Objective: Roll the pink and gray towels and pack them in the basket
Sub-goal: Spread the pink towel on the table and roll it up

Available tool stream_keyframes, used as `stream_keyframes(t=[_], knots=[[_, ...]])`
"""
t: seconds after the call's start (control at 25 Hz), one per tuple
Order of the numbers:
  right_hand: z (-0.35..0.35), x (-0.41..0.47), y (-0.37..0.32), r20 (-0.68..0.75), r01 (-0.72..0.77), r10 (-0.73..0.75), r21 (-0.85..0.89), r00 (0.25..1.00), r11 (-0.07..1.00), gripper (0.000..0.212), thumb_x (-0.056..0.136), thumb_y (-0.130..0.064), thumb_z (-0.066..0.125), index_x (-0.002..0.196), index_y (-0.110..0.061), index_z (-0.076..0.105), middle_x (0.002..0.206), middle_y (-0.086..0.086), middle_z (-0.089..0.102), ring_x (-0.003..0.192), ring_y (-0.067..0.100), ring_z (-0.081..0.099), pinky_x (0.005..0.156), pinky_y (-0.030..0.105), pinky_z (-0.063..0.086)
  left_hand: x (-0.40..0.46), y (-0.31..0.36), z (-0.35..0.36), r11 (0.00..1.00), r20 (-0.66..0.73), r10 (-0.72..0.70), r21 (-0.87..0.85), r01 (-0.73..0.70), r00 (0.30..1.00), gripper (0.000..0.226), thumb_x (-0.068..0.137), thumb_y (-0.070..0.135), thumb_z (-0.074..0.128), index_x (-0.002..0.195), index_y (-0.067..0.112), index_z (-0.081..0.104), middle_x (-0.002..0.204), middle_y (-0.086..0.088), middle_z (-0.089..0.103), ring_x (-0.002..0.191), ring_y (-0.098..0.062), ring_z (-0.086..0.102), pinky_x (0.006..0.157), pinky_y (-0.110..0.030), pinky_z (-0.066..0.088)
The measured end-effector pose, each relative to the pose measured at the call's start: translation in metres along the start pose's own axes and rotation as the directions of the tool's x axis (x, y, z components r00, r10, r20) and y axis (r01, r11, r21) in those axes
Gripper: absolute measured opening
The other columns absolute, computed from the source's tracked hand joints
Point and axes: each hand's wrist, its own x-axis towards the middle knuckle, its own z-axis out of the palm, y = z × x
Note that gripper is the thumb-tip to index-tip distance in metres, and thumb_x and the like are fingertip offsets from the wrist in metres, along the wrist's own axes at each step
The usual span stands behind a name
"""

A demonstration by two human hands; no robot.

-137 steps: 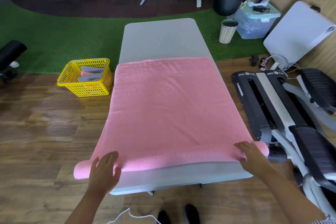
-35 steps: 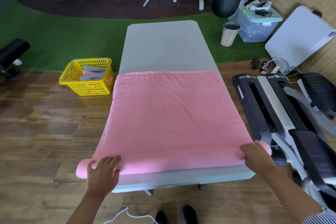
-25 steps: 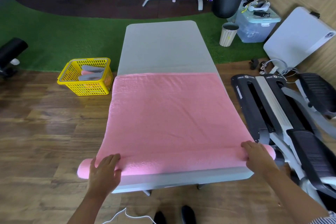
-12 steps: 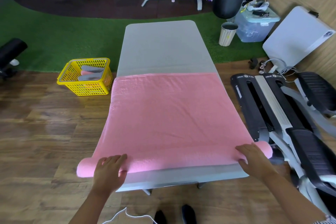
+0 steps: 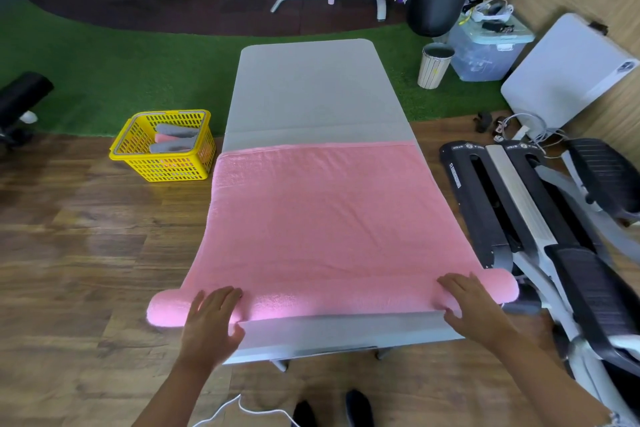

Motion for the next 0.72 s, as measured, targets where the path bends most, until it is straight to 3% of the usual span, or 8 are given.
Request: stream_keyframes(t=[0.04,0.16,0.28,0.4,0.52,0.64,0.72], knots=[[0.001,0.001,0.001,0.004,-0.023,0.023,0.012,1.000,1.000,0.051,0.069,-0.012,0.072,0.119,-0.008,0.060,0.116,0.005,0.062,0.110,0.024,0.057,0.110,0.039,0.019,0.000,0.001,-0.002,1.000,-0.001,0.003,0.001,-0.003,1.000,0.051,0.058,0.021,0.074,0.107,0.013,0.066,0.101,-0.003,0.070,0.090,-0.023,0.069,0.091,-0.053,0.047],[-0.010,0.009,-0.004,0.015,-0.048,0.048,0.056,0.999,0.997,0.041,0.081,-0.015,0.064,0.121,-0.010,0.058,0.120,0.003,0.061,0.115,0.020,0.053,0.113,0.030,0.009,0.004,0.002,-0.012,0.999,-0.012,-0.002,0.040,0.003,1.000,0.041,0.070,0.035,0.047,0.096,0.016,0.072,0.088,0.002,0.073,0.074,-0.019,0.071,0.079,-0.049,0.054],[-0.017,0.018,-0.011,0.062,-0.064,0.063,0.010,0.996,0.998,0.041,0.087,-0.018,0.055,0.128,-0.012,0.051,0.127,0.000,0.055,0.122,0.019,0.047,0.115,0.033,0.009,0.010,0.001,-0.014,0.997,0.022,-0.049,0.057,0.048,0.999,0.044,0.070,0.033,0.043,0.099,0.016,0.072,0.093,0.002,0.073,0.079,-0.019,0.071,0.082,-0.053,0.052],[-0.012,0.024,-0.038,0.029,0.022,-0.020,-0.066,0.999,0.998,0.051,0.073,-0.014,0.069,0.122,-0.012,0.056,0.121,0.004,0.059,0.114,0.025,0.056,0.106,0.054,0.032,0.015,0.025,-0.004,0.999,0.000,0.009,0.047,-0.009,1.000,0.050,0.064,0.019,0.058,0.114,0.018,0.061,0.108,-0.002,0.070,0.096,-0.020,0.068,0.086,-0.061,0.048],[0.005,0.024,-0.064,-0.019,0.105,-0.107,-0.082,0.994,0.991,0.052,0.054,-0.015,0.080,0.104,-0.016,0.066,0.100,0.000,0.068,0.092,0.020,0.066,0.086,0.054,0.048,0.013,0.054,0.007,0.996,0.025,0.087,0.005,-0.087,0.996,0.048,0.068,0.021,0.051,0.115,0.025,0.056,0.106,0.005,0.069,0.096,-0.016,0.067,0.088,-0.060,0.046],[0.003,0.030,-0.069,-0.039,0.047,-0.048,-0.040,0.998,0.998,0.030,0.068,-0.014,0.061,0.098,-0.015,0.068,0.094,0.000,0.070,0.089,0.023,0.066,0.089,0.050,0.045,0.016,0.055,0.007,0.997,0.003,0.043,-0.068,-0.043,0.999,0.038,0.067,0.025,0.039,0.101,0.030,0.055,0.085,0.011,0.069,0.075,-0.016,0.067,0.078,-0.050,0.049],[-0.002,0.033,-0.070,0.017,0.036,-0.035,-0.031,0.999,0.999,0.034,0.080,-0.014,0.047,0.109,-0.014,0.065,0.108,0.001,0.066,0.103,0.023,0.060,0.102,0.048,0.033,0.018,0.051,0.006,0.997,-0.002,0.056,-0.055,-0.056,0.998,0.033,0.068,0.025,0.038,0.098,0.032,0.050,0.079,0.013,0.068,0.069,-0.014,0.066,0.074,-0.046,0.049]])
